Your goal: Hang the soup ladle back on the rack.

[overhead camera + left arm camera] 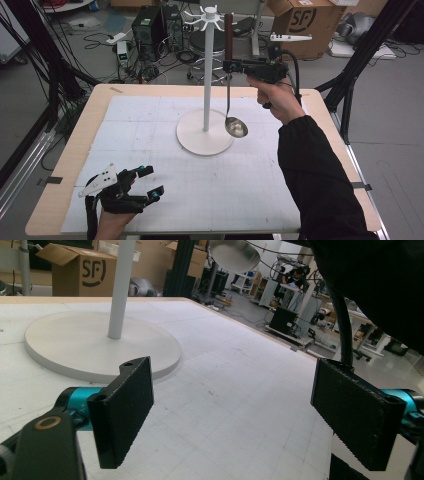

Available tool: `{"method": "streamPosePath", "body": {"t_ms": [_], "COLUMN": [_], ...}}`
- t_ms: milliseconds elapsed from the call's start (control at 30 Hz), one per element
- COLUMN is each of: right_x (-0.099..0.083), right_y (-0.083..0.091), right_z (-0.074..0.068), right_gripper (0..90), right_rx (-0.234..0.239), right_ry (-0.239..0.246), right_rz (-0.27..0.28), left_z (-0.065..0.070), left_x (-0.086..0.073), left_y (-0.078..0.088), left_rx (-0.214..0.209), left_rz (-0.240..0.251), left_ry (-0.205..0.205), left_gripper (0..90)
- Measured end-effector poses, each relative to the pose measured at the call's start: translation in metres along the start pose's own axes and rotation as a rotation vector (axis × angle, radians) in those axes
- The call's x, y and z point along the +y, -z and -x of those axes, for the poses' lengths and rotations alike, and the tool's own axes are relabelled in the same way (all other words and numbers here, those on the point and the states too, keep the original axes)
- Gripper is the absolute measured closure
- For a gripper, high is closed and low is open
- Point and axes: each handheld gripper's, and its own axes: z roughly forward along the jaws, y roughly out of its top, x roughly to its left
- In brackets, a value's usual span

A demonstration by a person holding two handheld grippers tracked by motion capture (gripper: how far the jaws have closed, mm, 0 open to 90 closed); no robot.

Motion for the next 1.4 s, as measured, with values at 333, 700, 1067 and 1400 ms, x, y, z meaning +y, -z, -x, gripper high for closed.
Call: {"method": "streamPosePath", "body": {"t_ms": [333,700,1067,1400], "right_x": [-0.005,-0.016,-0.094,-0.161], "right_y": [-0.003,0.015,0.052,0.078], "right_z": [0.003,0.009,-0.007,-0.034], "right_gripper": [68.2,52.8,41.2,31.1], "right_rx": [-0.011,-0.044,-0.103,-0.144], "right_ry": [0.025,-0.087,-0.133,-0.077], "right_rz": [0.007,0.051,0.025,0.015], "left_z": [0.002,0.004,0.012,0.014], "left_x": [-0.003,-0.005,-0.004,-0.004], "left_y": [0.001,-0.003,-0.01,-0.012], "left_rx": [0.0,-0.006,-0.019,0.018], "left_rz": [-0.009,-0.019,-0.014,-0.006], "left_ry": [0.0,-0.007,-0.01,-0.024], "left_gripper": [17.8,17.8,17.8,17.8]}}
